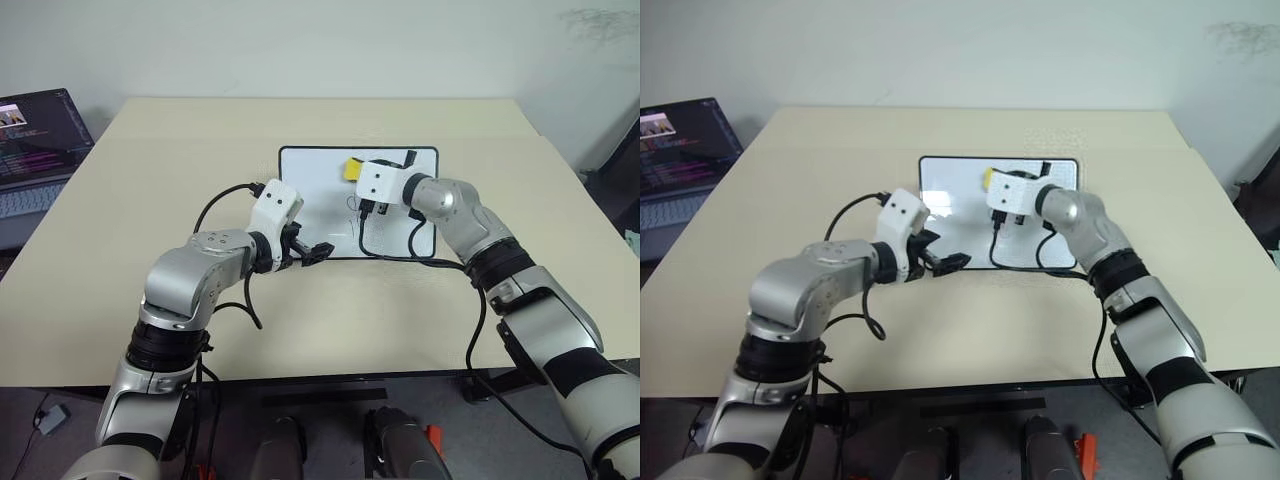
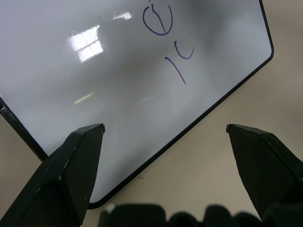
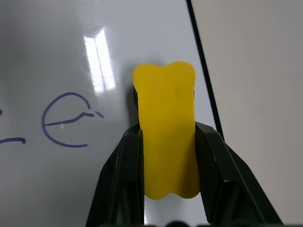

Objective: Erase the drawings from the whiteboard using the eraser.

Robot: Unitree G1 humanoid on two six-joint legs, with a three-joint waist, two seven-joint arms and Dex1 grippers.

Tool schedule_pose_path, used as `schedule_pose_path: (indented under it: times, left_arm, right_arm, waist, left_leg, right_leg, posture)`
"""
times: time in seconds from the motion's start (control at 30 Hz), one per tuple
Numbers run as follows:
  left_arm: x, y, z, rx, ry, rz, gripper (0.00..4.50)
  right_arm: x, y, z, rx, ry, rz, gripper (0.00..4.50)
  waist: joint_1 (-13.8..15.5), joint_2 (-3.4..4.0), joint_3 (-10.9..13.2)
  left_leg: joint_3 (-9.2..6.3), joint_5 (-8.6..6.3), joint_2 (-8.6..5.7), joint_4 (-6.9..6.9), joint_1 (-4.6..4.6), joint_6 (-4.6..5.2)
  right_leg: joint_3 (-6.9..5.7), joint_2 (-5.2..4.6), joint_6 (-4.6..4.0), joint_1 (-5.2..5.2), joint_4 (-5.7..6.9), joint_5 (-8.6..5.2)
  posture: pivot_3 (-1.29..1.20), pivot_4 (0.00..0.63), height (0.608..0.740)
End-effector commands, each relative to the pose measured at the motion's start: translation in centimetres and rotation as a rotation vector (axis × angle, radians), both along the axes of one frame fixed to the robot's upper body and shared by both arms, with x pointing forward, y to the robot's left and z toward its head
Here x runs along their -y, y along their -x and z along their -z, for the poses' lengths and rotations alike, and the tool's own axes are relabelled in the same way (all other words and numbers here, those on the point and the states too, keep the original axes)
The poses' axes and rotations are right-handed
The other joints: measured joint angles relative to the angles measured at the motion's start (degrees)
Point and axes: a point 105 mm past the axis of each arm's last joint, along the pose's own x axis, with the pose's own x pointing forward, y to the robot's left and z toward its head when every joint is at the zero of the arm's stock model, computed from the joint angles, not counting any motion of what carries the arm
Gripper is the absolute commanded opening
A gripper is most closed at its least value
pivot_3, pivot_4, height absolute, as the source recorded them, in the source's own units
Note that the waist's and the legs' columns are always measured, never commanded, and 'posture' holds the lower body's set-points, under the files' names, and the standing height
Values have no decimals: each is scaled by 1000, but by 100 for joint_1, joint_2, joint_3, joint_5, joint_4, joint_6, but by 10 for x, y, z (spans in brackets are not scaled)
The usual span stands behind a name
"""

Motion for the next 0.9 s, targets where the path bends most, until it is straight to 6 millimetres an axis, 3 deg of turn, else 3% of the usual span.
schedule_pose_path:
  times: [0.03, 0.23, 0.4, 0.53, 0.67, 0.9]
  left_arm:
    - [1, 2, -13, 51, 8, 4, 4500]
    - [1, 1, -15, 58, 6, 4, 4500]
    - [1, 1, -16, 62, 7, 2, 4500]
    - [2, 1, -17, 63, 5, 7, 4500]
    - [3, 1, -17, 64, 6, 10, 4500]
    - [4, 1, -18, 65, 7, 12, 4500]
  right_arm:
    - [-4, 4, 5, -23, 60, -37, 1092]
    - [6, 12, 40, -147, 183, -55, 1091]
    - [16, 13, 46, -178, 199, -35, 1090]
    - [28, 4, 34, -146, 166, 33, 1090]
    - [42, -7, 8, -83, 102, 109, 1090]
    - [60, -16, -12, -31, 86, 175, 1090]
  waist:
    - [-1, 0, 0]
    - [-4, -2, -2]
    - [-1, -3, -3]
    - [-1, -3, -3]
    - [10, -3, -3]
    - [-1, -3, -3]
  left_leg:
    - [0, 0, 0, 0, 1, 0]
    - [0, 0, 0, 1, 14, 0]
    - [-1, 3, 0, 7, 20, 3]
    - [-1, 9, -1, 8, 22, 10]
    - [-1, 17, -2, 9, 21, 14]
    - [-1, 23, -4, 12, 24, 18]
  right_leg:
    - [0, 0, 0, 1, 1, 0]
    - [0, 0, -1, 11, 4, 0]
    - [1, 0, -14, 16, 7, -2]
    - [1, 0, -27, 18, 7, -5]
    - [2, 0, -30, 19, 5, -4]
    - [3, -1, -32, 28, 1, -5]
  posture:
    - [0, 150, 740]
    - [0, 150, 740]
    - [0, 150, 740]
    - [0, 150, 740]
    - [0, 150, 740]
    - [0, 150, 740]
